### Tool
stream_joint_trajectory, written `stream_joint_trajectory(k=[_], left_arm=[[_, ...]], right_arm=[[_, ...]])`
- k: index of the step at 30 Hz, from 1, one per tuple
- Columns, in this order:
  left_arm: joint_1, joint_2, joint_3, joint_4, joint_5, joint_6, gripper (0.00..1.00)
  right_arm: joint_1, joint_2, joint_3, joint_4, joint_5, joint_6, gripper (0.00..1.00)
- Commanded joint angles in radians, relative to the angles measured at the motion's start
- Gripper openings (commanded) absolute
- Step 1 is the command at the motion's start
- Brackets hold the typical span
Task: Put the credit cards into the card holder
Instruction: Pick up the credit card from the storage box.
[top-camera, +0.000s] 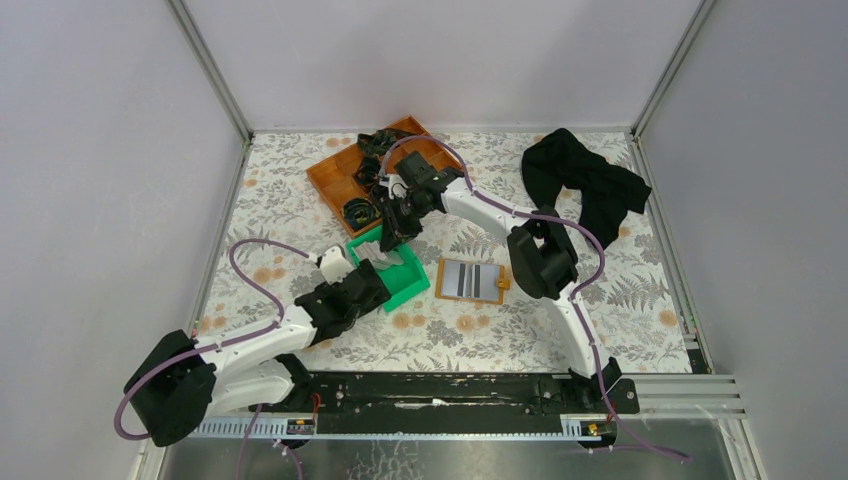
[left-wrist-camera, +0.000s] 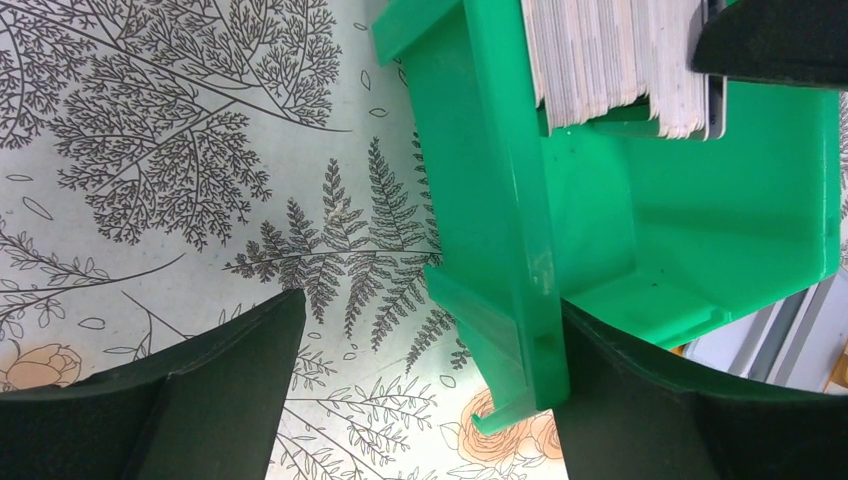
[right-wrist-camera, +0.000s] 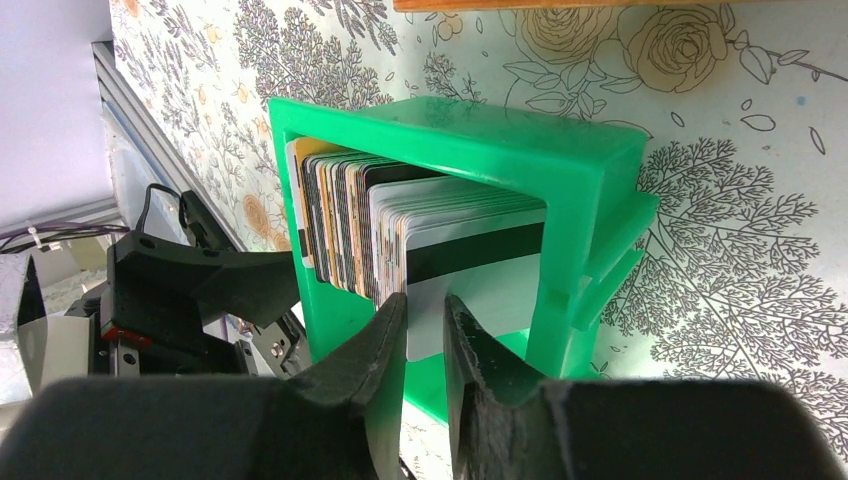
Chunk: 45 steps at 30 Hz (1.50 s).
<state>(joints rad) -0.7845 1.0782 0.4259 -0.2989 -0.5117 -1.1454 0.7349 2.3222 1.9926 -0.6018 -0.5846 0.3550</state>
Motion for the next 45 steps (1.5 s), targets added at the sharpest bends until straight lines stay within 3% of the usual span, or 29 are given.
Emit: stream_joint_trajectory(k=[1,31,45], left_arm=[[0.01,0.009,-0.013,0.051,0.008,0.024,0.9],[0.029,0.034,-0.013,0.069,0.03,0.053,0.88],[0.034,0.034,-0.024,0.082,0.036,0.047,0.89]], right_arm=[[0.004,-0.036,0.04,-0.027,0.002,-0.011,0.25],[-0.024,-0.06,0.051,-0.042,-0.006,-0.019,0.23],[-0.021,-0.048,0.106,-0.161,0.201,-0.107,0.21]])
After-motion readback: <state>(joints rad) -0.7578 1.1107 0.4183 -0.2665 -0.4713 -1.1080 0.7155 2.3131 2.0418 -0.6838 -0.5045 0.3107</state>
